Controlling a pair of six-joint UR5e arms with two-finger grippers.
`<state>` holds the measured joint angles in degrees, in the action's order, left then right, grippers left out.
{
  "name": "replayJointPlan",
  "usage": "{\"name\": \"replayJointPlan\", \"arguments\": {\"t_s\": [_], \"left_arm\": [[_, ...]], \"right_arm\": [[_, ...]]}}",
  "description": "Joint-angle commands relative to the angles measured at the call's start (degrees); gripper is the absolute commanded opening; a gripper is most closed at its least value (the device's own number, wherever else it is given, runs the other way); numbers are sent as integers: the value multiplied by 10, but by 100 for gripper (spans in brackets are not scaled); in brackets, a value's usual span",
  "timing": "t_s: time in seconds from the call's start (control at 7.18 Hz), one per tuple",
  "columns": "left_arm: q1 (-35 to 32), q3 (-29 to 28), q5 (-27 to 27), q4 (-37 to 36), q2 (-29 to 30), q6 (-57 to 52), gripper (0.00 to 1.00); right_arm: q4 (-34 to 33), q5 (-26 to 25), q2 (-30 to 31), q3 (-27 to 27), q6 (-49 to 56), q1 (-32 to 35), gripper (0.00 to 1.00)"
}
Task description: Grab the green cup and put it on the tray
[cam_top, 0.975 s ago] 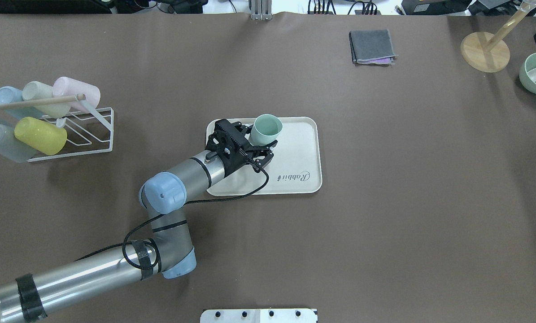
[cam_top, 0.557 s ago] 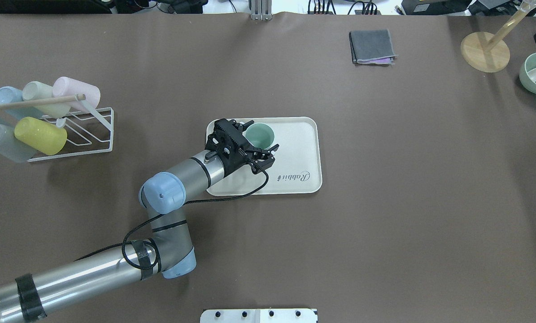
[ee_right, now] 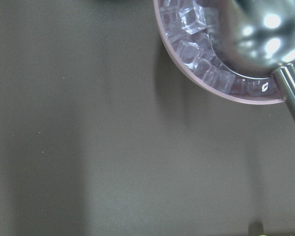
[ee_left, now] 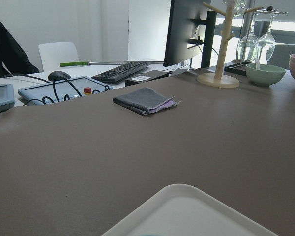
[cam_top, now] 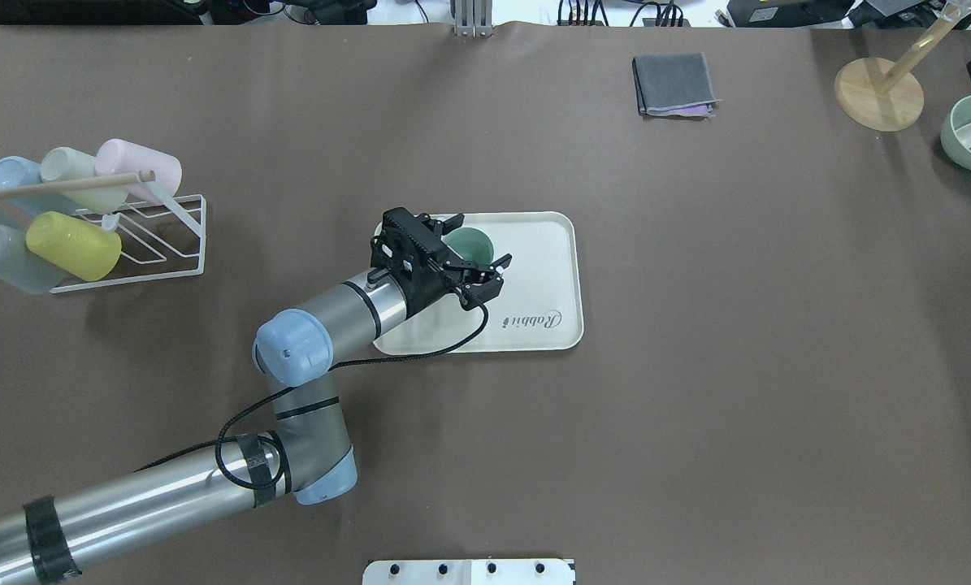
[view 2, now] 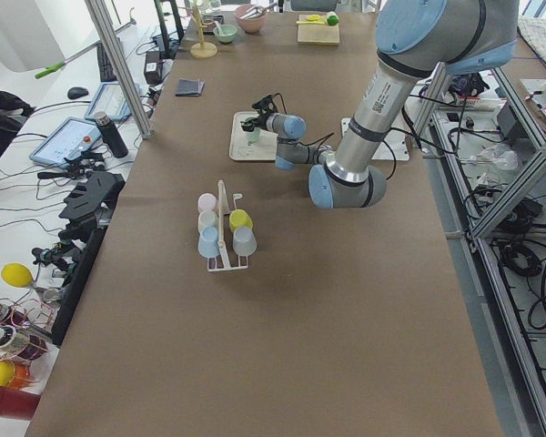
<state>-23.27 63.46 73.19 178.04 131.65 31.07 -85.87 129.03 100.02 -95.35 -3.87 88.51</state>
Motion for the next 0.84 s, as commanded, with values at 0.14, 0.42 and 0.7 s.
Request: {"name": "replayJointPlan", "arguments": {"t_s": [0.14, 0.42, 0.7], "left_arm": [[-25, 24, 52, -15, 4, 18, 98], [-62, 93, 118, -120, 2, 50, 98], [-117, 173, 243, -283, 6, 61, 98]], "right_arm": [[1, 1, 0, 0, 0, 0, 100], [3, 1, -1, 0, 0, 0, 100], [3, 1, -2, 0, 0, 0, 100]]}}
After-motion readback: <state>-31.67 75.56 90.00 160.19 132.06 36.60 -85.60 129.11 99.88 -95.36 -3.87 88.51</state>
